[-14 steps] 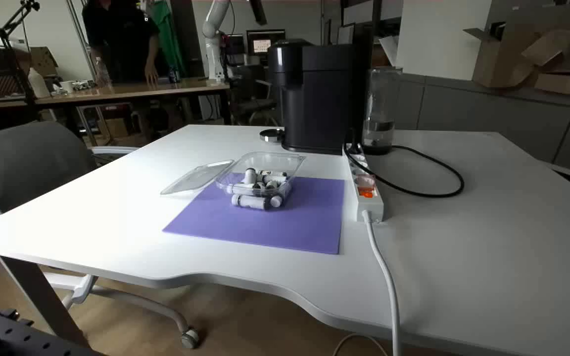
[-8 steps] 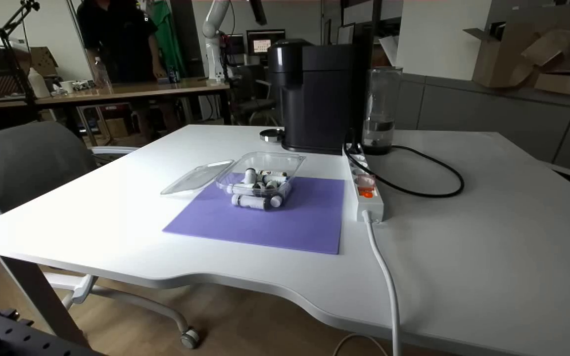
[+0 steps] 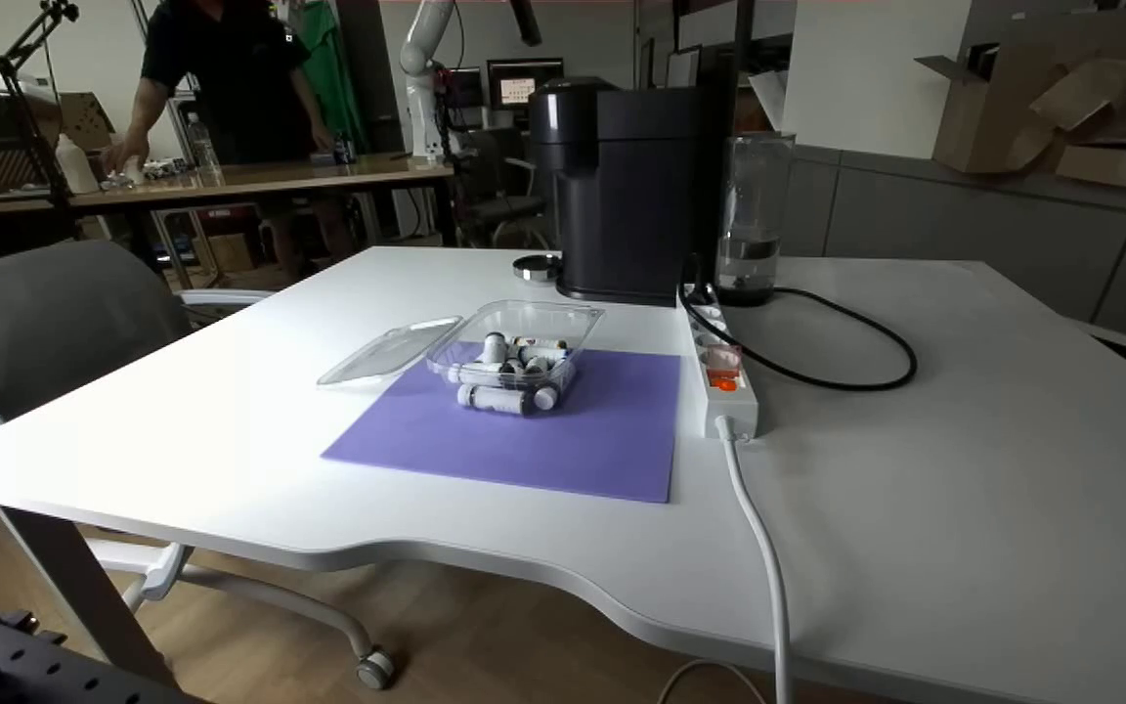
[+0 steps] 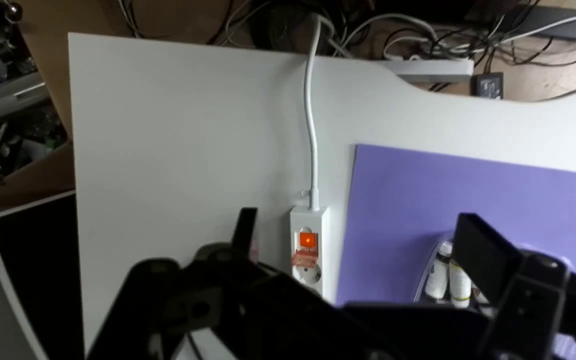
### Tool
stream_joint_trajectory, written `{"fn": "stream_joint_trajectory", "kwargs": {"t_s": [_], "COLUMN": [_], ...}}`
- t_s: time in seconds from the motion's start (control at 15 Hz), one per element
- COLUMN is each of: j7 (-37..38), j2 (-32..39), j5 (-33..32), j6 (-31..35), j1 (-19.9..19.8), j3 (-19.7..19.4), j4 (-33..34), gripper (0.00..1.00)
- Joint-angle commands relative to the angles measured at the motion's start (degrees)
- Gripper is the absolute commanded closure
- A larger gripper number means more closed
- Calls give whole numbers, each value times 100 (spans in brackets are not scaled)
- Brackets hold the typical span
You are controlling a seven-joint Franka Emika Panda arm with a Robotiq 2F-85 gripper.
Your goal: Turn on the switch of the adapter
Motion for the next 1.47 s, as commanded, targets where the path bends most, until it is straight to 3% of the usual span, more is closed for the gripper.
{"fn": "stream_joint_trajectory", "kwargs": {"t_s": [0.0, 0.33, 0.6, 0.8, 0.87, 0.93, 1.4], "j7": [491, 612, -399, -1414, -1626, -1811, -2122], "j2": [360, 1404, 2360, 2961, 3117, 3262, 4096], "j5": [-503, -912, 442, 1647, 1902, 2103, 2310], "j6": [1091, 2762, 3111, 2929, 2867, 2794, 2266], "j1": [-145, -439, -228, -284, -342, -399, -710], "j3": [-57, -203, -489, -450, -401, -355, -312], "j4": [92, 443, 891, 1317, 1436, 1546, 2188], "gripper": [0, 0, 0, 0, 25, 25, 75]}}
